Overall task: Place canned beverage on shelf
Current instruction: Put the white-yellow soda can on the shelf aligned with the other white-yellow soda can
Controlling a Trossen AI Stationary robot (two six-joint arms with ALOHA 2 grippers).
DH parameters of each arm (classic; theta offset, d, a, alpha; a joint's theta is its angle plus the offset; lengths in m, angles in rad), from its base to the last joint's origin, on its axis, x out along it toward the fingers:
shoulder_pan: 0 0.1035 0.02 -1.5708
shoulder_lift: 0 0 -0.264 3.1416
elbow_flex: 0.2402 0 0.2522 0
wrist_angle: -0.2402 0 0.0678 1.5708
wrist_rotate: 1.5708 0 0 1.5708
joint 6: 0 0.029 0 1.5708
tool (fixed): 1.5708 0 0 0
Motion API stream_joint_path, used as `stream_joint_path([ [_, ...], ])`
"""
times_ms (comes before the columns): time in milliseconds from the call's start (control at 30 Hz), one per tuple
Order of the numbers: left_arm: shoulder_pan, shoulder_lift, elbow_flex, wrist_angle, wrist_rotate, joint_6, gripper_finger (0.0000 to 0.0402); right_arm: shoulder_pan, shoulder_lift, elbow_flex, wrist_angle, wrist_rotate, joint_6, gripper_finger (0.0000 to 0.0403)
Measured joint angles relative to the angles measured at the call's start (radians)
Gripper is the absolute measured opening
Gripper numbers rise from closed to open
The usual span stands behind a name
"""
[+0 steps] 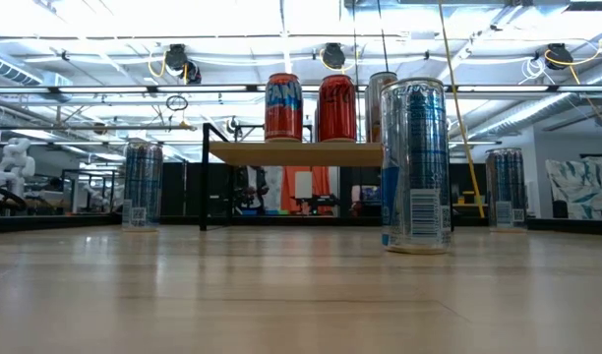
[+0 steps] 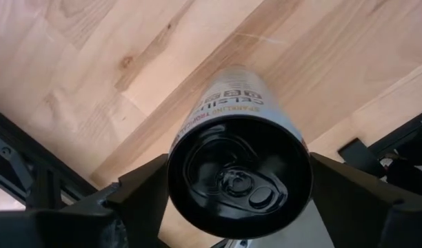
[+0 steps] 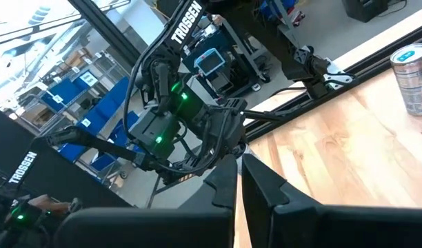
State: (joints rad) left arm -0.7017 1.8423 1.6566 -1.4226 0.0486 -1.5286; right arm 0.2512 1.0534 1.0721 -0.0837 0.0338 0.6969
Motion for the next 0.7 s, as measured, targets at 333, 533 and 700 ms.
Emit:
stream_joint_path([
  [333,0.002,-0.001,0.001,-0.002,0.000,-0.001,0.0247,0.000,0.003,0.000,0.001,0.000,-0.002,0.0002],
  [533,0.021,-0.019,0.026,-0.006,0.019,-0.009,0.0249,0.023,0.015,0.000,0.000,0.044,-0.034,0.0002],
  [700,0.076,-0.061,0.091,-0.002,0.009,-0.057,0.0249,0.056,0.038,0.015,-0.029,0.110,-0.100,0.0002],
])
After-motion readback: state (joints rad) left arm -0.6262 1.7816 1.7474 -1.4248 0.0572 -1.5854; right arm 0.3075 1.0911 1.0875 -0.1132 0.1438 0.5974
